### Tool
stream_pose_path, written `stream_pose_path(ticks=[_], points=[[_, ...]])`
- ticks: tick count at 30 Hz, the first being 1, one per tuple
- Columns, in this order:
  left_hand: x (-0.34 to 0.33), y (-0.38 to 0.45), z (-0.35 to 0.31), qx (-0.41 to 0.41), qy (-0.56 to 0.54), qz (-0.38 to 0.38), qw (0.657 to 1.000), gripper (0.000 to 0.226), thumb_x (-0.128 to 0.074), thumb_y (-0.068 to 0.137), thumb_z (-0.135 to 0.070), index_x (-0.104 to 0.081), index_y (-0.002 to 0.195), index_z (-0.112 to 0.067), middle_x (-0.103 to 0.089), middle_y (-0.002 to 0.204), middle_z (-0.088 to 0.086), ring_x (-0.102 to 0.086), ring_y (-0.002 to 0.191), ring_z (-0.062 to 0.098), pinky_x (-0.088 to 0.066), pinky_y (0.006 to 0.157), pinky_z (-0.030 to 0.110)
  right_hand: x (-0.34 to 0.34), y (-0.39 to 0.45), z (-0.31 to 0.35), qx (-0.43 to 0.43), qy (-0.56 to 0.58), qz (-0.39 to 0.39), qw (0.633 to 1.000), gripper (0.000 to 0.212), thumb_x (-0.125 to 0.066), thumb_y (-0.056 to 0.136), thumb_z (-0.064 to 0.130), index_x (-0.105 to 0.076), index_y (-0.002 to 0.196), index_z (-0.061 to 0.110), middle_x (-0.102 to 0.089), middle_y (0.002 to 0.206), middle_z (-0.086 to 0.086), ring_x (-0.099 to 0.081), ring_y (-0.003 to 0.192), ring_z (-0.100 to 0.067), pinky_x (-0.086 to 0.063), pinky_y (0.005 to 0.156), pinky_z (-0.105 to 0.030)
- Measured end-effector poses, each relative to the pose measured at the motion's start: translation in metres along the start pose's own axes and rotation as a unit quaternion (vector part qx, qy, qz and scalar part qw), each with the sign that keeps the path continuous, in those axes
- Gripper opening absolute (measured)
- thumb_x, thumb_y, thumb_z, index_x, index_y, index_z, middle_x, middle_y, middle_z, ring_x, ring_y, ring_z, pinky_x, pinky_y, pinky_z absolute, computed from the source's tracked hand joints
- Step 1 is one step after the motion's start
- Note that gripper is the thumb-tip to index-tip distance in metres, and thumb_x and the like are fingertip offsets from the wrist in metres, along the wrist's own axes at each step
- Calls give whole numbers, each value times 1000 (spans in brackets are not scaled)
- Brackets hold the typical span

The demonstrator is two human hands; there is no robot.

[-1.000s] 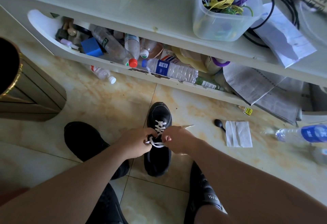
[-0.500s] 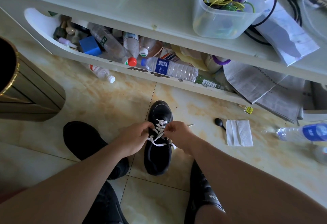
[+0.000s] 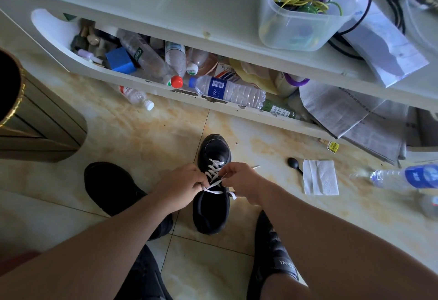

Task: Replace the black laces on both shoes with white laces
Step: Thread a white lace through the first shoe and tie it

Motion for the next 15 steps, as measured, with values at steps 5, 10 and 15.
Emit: stream_pose_path(ticks=[5, 10, 15], points=[[-2, 3, -3, 78, -111, 1, 991, 12, -54, 107, -34, -65, 102, -33, -59, 99, -14, -57, 86, 3, -43, 72, 24, 1, 1, -3, -6, 17, 19, 1000, 24, -64, 89, -9, -72, 97, 13, -64, 87, -11, -58, 71, -19, -45, 60, -31], [-23, 5, 1, 233, -374, -19, 897, 14, -58, 106, -17, -66, 95, -23, -57, 82, -2, -49, 74, 14, -42, 77, 31, 1, 2, -4, -5, 17, 25, 1000, 26, -66, 86, -9, -71, 91, 16, -64, 89, -11, -57, 82, -26, -47, 69, -37], [-24, 6, 0, 226, -377, -73, 895, 14, -64, 103, -18, -70, 93, -26, -71, 83, -6, -64, 79, 10, -48, 74, 24, 0, 4, -6, 7, -19, 14, 1000, 26, -67, 85, -6, -72, 93, 18, -71, 98, -13, -61, 80, -21, -52, 63, -31]])
Point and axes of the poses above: each hand's wrist, its own y-axis towards the middle knuckle, its own x-axis out of the back of the hand, z = x × y, the point moved 2 cm from there along y, towards the middle knuckle
